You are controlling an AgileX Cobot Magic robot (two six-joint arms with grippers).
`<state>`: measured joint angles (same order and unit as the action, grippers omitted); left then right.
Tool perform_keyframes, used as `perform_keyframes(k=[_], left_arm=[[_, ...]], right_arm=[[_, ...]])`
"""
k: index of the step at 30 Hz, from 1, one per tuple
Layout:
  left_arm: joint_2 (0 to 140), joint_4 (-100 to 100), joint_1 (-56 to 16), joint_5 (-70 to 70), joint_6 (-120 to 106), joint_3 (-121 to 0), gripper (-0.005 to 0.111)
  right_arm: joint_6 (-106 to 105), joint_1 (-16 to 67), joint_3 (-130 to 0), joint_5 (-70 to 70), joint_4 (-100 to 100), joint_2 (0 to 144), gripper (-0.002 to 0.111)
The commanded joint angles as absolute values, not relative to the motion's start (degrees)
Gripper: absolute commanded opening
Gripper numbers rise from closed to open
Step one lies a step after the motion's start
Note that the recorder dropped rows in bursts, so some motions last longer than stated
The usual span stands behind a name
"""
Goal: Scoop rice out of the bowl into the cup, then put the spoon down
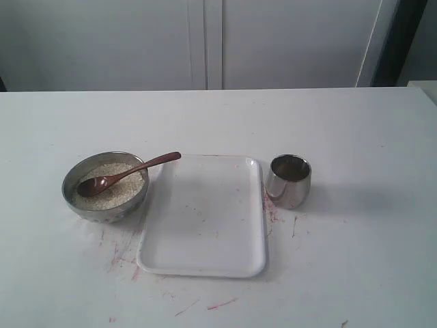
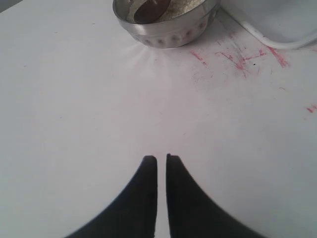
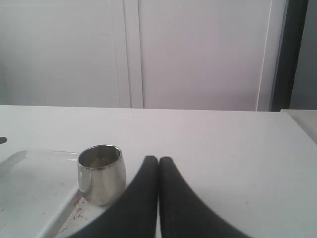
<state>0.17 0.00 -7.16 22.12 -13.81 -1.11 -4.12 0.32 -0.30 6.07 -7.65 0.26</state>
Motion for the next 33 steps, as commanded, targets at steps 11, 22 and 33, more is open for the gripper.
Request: perform_keyframes(k=[11, 22, 33], left_arm=[[0.0, 0.0, -7.56, 24.48, -13.47, -0.58, 0.014], [0.0, 0.0, -7.56, 24.48, -13.47, -0.58, 0.014], [0.0, 0.0, -7.56, 24.48, -13.47, -0.58, 0.014]], right_arm=[[-4.04, 0.2, 0.0, 6.18, -7.61, 0.0, 0.0], [-4.04, 0.2, 0.0, 6.18, -7.61, 0.0, 0.0], [-4.04, 1.08, 0.0, 6.18, -7.61, 0.0, 0.0]])
